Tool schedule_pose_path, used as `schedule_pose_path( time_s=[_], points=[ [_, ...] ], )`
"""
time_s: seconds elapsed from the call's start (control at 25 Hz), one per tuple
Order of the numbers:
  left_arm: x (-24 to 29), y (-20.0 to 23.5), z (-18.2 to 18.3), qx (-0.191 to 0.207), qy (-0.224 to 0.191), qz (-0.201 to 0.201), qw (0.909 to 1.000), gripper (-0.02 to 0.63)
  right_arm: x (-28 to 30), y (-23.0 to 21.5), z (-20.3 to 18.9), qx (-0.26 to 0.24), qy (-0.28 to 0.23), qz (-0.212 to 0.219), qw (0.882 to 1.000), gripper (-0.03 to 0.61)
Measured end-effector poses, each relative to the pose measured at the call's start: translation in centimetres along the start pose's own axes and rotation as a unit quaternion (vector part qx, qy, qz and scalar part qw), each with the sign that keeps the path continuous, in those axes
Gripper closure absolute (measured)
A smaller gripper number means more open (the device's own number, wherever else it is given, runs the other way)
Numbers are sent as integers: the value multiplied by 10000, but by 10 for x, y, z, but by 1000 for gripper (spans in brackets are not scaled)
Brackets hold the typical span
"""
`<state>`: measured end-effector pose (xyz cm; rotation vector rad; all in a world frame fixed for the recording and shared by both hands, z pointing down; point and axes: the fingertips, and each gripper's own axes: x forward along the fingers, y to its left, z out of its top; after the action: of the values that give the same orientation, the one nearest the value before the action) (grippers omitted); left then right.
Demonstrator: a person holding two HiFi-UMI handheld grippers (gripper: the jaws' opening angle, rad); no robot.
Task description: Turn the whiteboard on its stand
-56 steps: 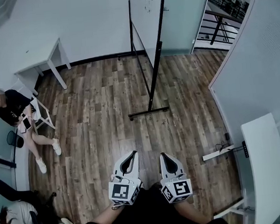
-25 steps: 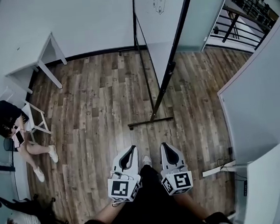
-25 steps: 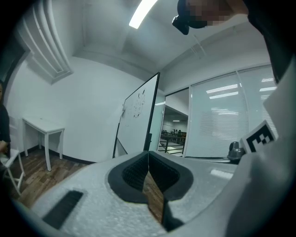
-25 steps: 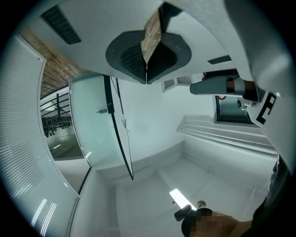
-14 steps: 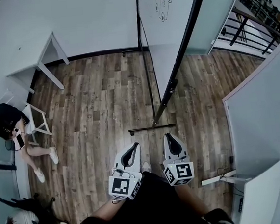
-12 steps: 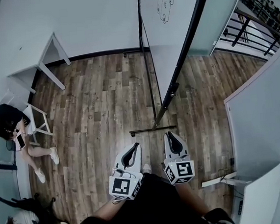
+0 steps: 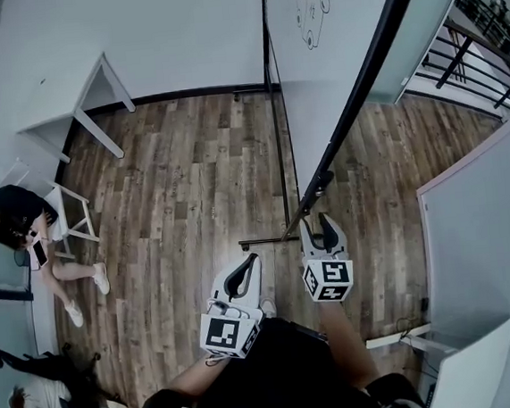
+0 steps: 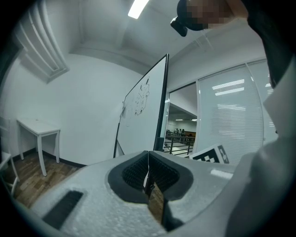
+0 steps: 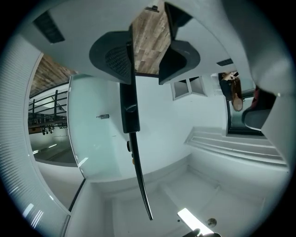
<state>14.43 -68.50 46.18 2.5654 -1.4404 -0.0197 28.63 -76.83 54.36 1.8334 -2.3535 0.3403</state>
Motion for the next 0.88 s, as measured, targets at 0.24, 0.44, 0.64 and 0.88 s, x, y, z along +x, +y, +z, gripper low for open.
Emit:
schedule_pose_path(
  time_s=[0.24, 0.44, 0.64, 0.88],
  points=[
    [13, 13, -4, -60, 92, 158, 9998, 597, 53, -31, -7, -33, 136, -270, 9995, 359],
    [22, 20, -2, -98, 90, 225, 9997, 597, 82, -40, -4, -97, 161, -349, 9992, 351],
    [25, 25, -4, -144, 93, 280, 9995, 597, 104, -44, -10, -180, 221, -330, 9990, 351],
    [19, 32, -5, -152, 112, 385, 9991, 597, 118, -50, -11, -345, 260, -511, 9978, 353]
  ],
)
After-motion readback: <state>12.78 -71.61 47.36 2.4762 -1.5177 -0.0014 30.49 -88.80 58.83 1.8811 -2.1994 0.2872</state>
